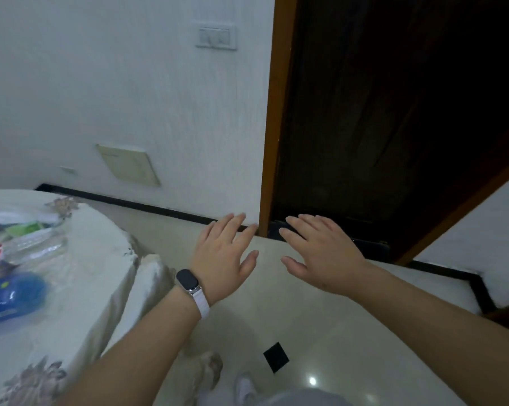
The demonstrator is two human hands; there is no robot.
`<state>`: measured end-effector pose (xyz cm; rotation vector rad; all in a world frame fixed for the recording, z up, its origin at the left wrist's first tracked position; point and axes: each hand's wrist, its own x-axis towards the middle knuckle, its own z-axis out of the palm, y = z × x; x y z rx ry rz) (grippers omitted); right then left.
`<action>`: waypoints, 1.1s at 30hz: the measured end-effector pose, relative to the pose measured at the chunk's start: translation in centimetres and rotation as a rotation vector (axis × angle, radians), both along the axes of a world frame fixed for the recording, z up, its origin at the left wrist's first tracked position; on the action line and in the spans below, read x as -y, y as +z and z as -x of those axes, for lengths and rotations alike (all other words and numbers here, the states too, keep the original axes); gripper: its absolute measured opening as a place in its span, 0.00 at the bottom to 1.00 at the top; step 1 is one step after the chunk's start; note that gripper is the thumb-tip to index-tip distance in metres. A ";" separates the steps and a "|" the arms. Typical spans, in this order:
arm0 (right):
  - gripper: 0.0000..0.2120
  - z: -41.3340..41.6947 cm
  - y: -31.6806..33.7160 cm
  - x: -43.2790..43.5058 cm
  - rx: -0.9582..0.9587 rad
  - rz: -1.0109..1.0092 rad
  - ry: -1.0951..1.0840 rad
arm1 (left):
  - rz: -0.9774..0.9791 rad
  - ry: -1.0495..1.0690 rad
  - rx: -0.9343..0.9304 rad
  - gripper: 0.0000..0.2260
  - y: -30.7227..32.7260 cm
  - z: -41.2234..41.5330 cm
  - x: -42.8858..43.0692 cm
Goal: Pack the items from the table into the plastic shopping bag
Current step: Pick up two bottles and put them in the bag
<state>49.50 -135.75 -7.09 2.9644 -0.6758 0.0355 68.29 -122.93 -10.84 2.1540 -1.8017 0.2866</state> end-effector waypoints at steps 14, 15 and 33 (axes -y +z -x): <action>0.26 -19.1 -3.2 15.3 0.114 -0.063 0.320 | -0.089 0.298 0.052 0.22 -1.4 -14.9 8.7; 0.26 -20.6 -3.5 16.8 0.119 -0.075 0.342 | -0.104 0.329 0.054 0.22 -1.2 -15.9 9.7; 0.26 -45.0 -3.3 26.9 0.132 -0.231 0.910 | -0.269 0.962 -0.007 0.23 1.7 -26.1 14.8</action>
